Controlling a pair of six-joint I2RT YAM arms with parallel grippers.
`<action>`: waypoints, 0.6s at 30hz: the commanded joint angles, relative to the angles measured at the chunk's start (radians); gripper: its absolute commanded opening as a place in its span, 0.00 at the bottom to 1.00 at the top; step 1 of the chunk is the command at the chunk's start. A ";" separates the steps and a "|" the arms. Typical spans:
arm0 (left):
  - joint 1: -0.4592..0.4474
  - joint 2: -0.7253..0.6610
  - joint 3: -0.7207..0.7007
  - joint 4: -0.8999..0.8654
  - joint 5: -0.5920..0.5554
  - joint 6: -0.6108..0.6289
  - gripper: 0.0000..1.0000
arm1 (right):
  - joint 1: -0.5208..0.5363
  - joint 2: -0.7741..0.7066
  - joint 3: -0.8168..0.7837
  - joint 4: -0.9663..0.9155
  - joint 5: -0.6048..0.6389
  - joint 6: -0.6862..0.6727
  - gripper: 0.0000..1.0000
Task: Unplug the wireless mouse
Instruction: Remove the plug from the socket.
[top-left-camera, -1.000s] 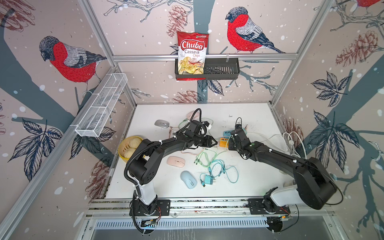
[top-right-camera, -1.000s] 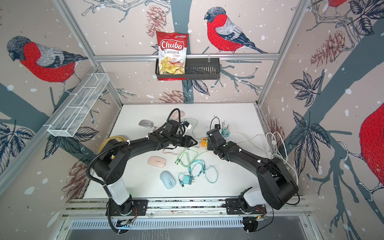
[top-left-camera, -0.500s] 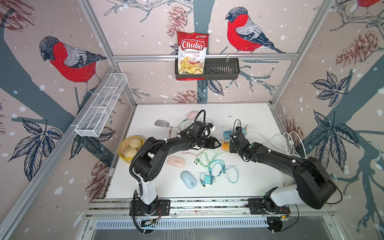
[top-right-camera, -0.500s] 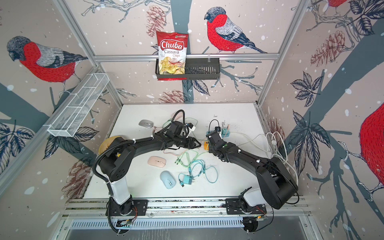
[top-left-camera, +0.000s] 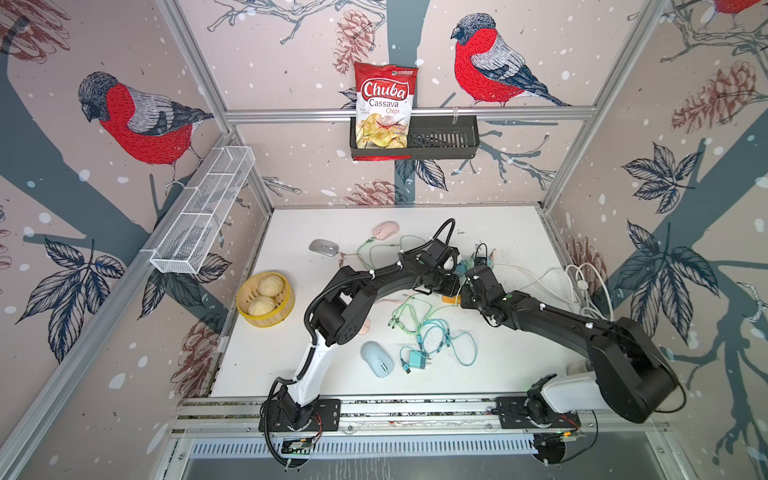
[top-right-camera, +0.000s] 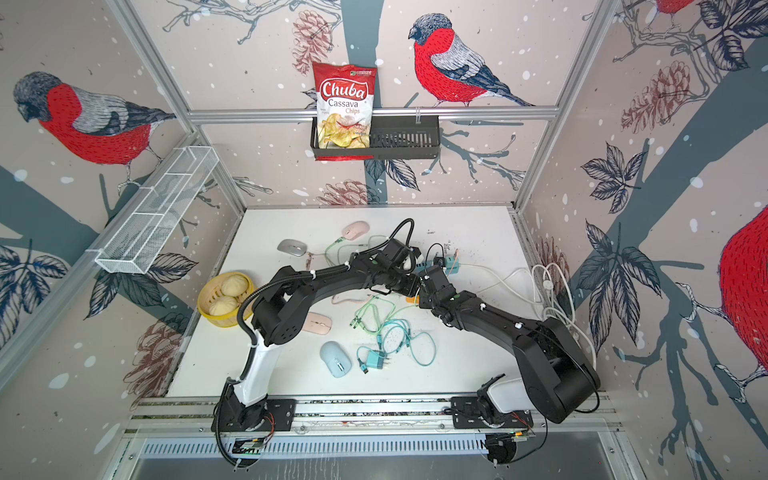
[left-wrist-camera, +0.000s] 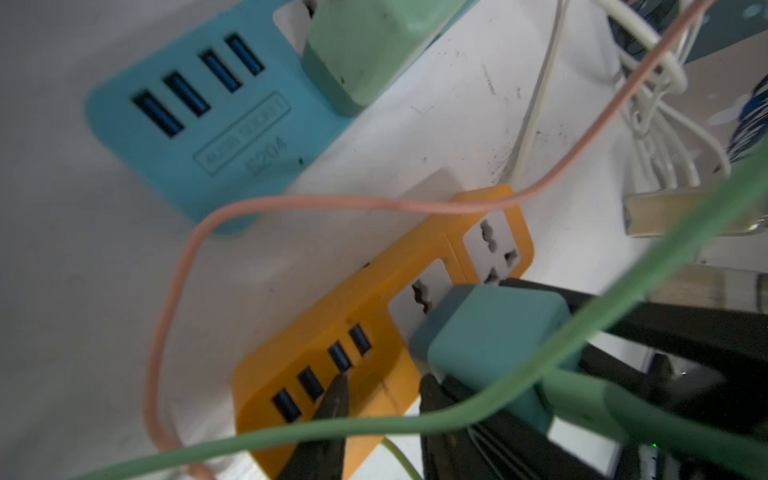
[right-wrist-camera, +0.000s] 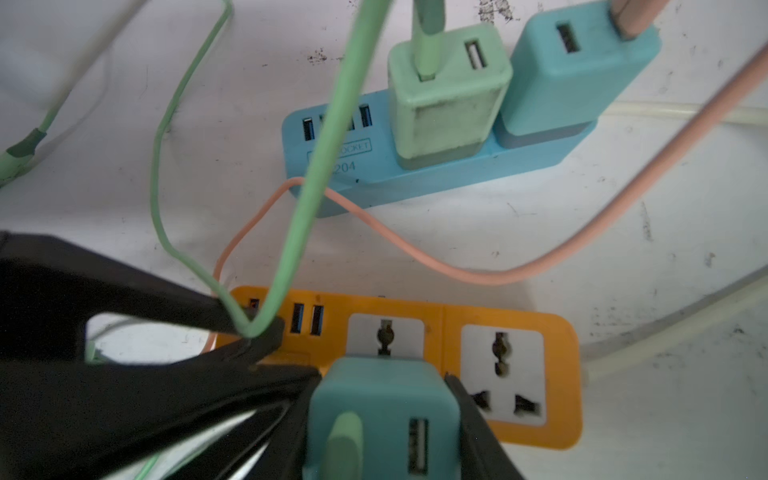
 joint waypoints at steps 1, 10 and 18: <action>-0.014 0.043 0.043 -0.239 -0.239 0.044 0.32 | -0.002 -0.001 -0.004 0.012 -0.049 -0.004 0.25; -0.029 0.069 0.044 -0.283 -0.321 0.075 0.29 | -0.017 -0.017 0.001 0.021 -0.072 -0.012 0.24; -0.059 0.106 0.068 -0.326 -0.388 0.101 0.26 | -0.036 -0.030 0.018 0.016 -0.084 -0.023 0.23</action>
